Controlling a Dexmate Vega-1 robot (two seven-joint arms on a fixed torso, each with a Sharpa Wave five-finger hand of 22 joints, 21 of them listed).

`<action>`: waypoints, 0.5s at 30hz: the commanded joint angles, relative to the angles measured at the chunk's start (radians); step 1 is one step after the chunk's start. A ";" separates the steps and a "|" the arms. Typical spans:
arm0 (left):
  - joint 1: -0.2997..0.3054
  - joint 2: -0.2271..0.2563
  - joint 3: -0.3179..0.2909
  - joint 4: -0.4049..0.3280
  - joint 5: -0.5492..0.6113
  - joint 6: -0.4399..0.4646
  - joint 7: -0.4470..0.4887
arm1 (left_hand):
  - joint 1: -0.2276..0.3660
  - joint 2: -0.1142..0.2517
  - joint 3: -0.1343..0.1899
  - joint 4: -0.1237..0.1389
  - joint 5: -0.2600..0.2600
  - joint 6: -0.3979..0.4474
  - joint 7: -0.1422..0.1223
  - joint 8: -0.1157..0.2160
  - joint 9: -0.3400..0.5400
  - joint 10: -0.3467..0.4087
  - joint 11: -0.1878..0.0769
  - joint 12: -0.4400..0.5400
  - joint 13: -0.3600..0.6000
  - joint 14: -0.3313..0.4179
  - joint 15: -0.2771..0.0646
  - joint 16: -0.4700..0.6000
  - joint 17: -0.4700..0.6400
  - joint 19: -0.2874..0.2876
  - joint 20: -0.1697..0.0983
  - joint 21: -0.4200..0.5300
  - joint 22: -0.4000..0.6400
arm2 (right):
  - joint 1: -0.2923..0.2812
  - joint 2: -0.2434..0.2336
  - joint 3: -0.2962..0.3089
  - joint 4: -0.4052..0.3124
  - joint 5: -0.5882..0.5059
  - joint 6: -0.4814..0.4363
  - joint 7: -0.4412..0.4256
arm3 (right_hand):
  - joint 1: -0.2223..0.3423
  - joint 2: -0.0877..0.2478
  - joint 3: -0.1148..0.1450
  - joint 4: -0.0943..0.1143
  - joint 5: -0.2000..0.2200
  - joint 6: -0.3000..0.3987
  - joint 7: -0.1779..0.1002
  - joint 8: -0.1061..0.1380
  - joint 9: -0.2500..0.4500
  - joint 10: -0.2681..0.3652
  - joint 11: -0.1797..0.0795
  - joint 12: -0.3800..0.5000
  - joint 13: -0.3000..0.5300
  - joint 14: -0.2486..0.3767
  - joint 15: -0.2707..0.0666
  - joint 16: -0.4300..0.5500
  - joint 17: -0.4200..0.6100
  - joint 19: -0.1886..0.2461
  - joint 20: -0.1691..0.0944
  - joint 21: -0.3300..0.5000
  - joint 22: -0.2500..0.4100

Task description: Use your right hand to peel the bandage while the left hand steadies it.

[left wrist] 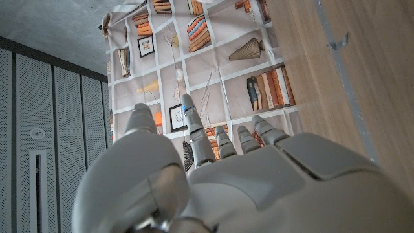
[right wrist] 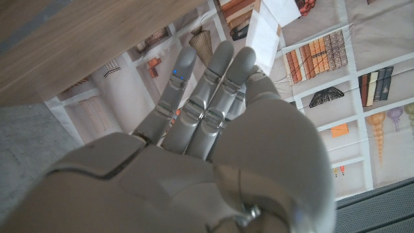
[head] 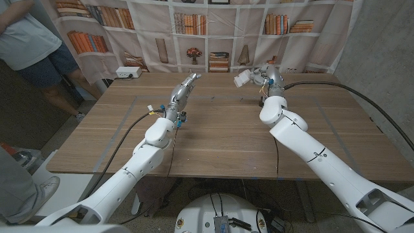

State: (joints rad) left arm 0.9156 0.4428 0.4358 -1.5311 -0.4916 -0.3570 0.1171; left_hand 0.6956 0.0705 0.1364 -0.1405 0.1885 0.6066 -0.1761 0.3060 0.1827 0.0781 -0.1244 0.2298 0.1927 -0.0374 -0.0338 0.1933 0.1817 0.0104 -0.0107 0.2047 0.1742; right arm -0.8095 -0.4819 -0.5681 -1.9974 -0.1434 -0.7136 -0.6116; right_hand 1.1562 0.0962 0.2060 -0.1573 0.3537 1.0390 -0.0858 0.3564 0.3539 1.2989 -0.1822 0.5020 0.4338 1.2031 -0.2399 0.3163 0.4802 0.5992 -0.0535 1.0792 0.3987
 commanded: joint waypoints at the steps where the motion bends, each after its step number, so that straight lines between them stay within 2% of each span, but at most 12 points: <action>1: -0.005 0.018 0.028 -0.041 0.179 0.009 0.107 | 0.086 -0.004 0.026 -0.030 0.000 -0.084 0.009 -0.051 0.006 -0.038 0.001 -0.018 0.003 -0.014 -0.060 -0.009 0.000 0.004 0.006 -0.003 0.005 | 0.007 0.019 -0.028 -0.014 -0.019 -0.009 -0.048 | -0.001 -0.007 0.008 0.000 0.012 0.005 0.001 0.001 0.001 0.008 -0.002 0.001 0.007 0.010 0.001 0.001 0.004 -0.005 -0.098 0.010 -0.001; 4: 0.001 0.001 0.032 -0.054 0.215 0.029 0.161 | 0.095 -0.005 0.028 -0.031 0.000 -0.088 0.018 -0.055 0.007 -0.040 0.002 -0.019 0.003 -0.014 -0.060 -0.009 0.000 0.004 0.008 -0.003 0.005 | 0.002 0.022 -0.032 -0.015 -0.025 -0.008 -0.060 | -0.002 -0.008 0.008 -0.001 0.013 0.005 0.001 0.000 0.000 0.008 -0.003 0.000 0.008 0.010 0.001 0.000 0.005 -0.006 -0.098 0.013 -0.002; 8: 0.004 -0.030 0.035 -0.036 0.187 -0.001 0.157 | 0.107 -0.010 0.030 -0.031 -0.002 -0.080 0.034 -0.054 0.009 -0.041 0.000 -0.019 0.004 -0.011 -0.059 -0.008 0.000 0.008 0.008 -0.002 0.006 | -0.003 0.030 -0.033 -0.018 -0.032 -0.017 -0.075 | -0.002 -0.010 0.009 -0.001 0.015 0.007 0.002 0.000 -0.001 0.011 -0.001 -0.001 0.006 0.010 0.001 -0.001 0.006 -0.007 -0.097 0.018 -0.003; 12: 0.010 -0.051 0.045 -0.042 0.212 0.008 0.194 | 0.127 -0.014 0.034 -0.033 -0.002 -0.061 0.031 -0.049 0.011 -0.049 -0.002 -0.022 0.004 -0.009 -0.061 -0.007 0.000 0.011 0.006 -0.001 0.006 | -0.008 0.027 -0.045 -0.019 -0.051 -0.006 -0.090 | -0.001 -0.014 0.010 -0.003 0.019 0.012 0.001 0.001 -0.003 0.016 0.002 -0.004 0.000 0.011 0.001 -0.003 0.007 -0.007 -0.096 0.024 -0.005; 13: 0.007 -0.049 0.049 -0.043 0.214 0.013 0.190 | 0.134 -0.015 0.036 -0.033 -0.002 -0.064 0.040 -0.050 0.011 -0.053 0.006 -0.023 0.005 -0.010 -0.054 -0.007 0.001 0.009 0.013 -0.002 0.006 | -0.010 0.030 -0.046 -0.019 -0.052 -0.003 -0.093 | -0.001 -0.014 0.010 -0.003 0.019 0.012 0.002 0.000 -0.003 0.016 0.002 -0.004 0.000 0.012 0.001 -0.003 0.007 -0.007 -0.096 0.025 -0.005; 15: -0.014 -0.021 0.066 -0.027 0.293 -0.005 0.188 | 0.140 -0.013 0.038 -0.030 -0.002 -0.056 0.053 -0.049 0.013 -0.057 0.011 -0.024 0.005 -0.011 -0.051 -0.006 0.002 0.009 0.017 -0.002 0.006 | -0.015 0.033 -0.040 -0.021 -0.039 0.010 -0.085 | -0.001 -0.015 0.011 -0.003 0.020 0.014 0.001 0.000 -0.004 0.018 0.002 -0.005 0.000 0.013 0.001 -0.003 0.008 -0.007 -0.095 0.028 -0.006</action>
State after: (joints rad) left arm 0.9169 0.4229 0.4683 -1.5653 -0.3248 -0.3543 0.2499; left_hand 0.8232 0.0538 0.1660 -0.1700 0.1886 0.5402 -0.1369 0.2511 0.1908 0.0290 -0.1132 0.2073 0.1927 -0.0452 -0.0338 0.1840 0.1817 0.0178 -0.0034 0.2047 0.1758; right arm -0.8107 -0.4591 -0.5976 -2.0115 -0.1713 -0.7219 -0.6731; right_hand 1.1508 0.0907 0.2101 -0.1615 0.3677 1.0393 -0.0858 0.3563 0.3475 1.3081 -0.1810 0.5020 0.4312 1.2031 -0.2399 0.3163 0.4848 0.5957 -0.0571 1.0995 0.3940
